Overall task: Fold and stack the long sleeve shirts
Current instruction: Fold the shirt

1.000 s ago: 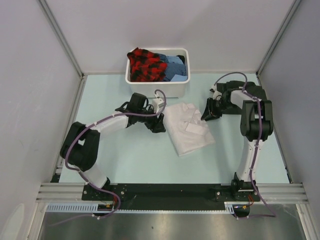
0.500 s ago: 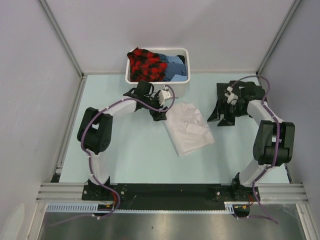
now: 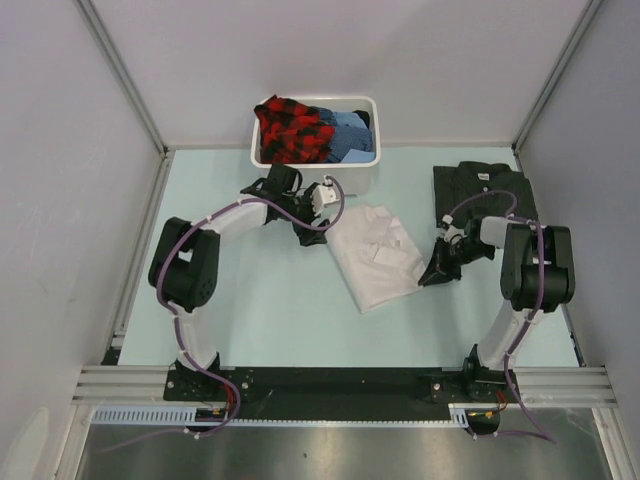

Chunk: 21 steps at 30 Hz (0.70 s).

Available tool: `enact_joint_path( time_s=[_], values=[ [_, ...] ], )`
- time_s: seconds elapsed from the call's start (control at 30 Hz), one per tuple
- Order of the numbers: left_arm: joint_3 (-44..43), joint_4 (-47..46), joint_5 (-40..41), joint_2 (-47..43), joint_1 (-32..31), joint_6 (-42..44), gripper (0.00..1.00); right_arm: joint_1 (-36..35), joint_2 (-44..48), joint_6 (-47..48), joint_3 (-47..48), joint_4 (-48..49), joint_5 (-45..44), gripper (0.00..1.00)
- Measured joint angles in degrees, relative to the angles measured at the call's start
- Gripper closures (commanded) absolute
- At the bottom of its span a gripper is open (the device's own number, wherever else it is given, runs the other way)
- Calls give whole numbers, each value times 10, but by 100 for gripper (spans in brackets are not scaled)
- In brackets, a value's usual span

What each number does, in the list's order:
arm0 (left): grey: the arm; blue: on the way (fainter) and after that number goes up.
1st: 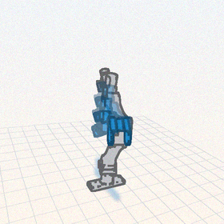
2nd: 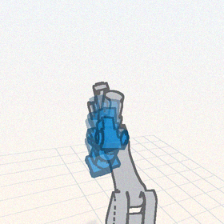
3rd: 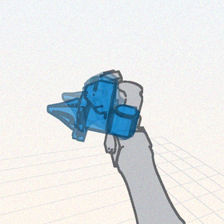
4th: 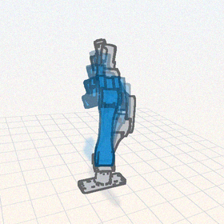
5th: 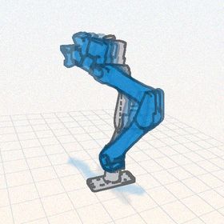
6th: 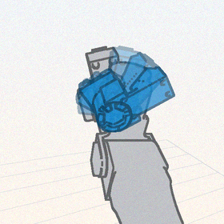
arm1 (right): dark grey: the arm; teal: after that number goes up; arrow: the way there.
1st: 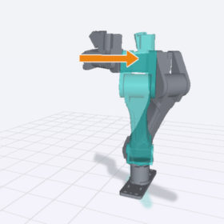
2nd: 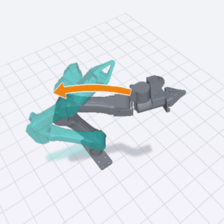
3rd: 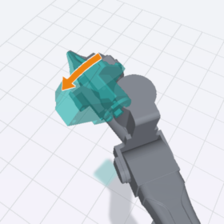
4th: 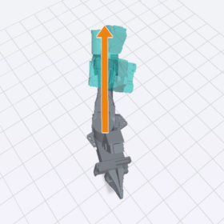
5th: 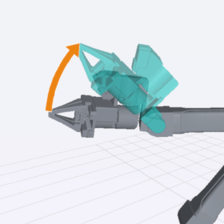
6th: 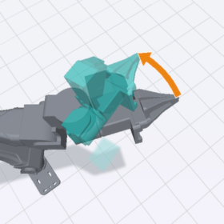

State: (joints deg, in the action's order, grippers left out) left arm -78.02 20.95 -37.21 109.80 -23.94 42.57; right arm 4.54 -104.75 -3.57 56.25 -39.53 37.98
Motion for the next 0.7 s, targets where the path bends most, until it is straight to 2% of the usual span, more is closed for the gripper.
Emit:
enact_joint_path(
  time_s=[0.13,0.17,0.2,0.23,0.3,0.4,0.5,0.7],
  values=[
    [7,1,-1,-17,2,-1,16,17,-44,46,77,-27,-23,100],
    [7,2,-2,-22,2,-3,16,20,-54,64,104,-26,-34,97],
    [8,2,-5,-23,3,-7,17,21,-61,80,126,-24,-47,62],
    [8,2,-10,-24,3,-17,17,22,-71,104,161,-23,-69,49],
    [8,2,-21,-25,3,-37,18,22,-82,130,211,-15,-98,31],
    [8,2,-32,-24,-1,-67,17,30,-79,151,276,-10,-106,25],
    [7,2,-36,-24,-6,-81,17,49,-43,149,273,-13,-75,25],
    [-7,19,-30,-10,-19,-81,17,79,109,103,105,-41,30,25]
  ],
)
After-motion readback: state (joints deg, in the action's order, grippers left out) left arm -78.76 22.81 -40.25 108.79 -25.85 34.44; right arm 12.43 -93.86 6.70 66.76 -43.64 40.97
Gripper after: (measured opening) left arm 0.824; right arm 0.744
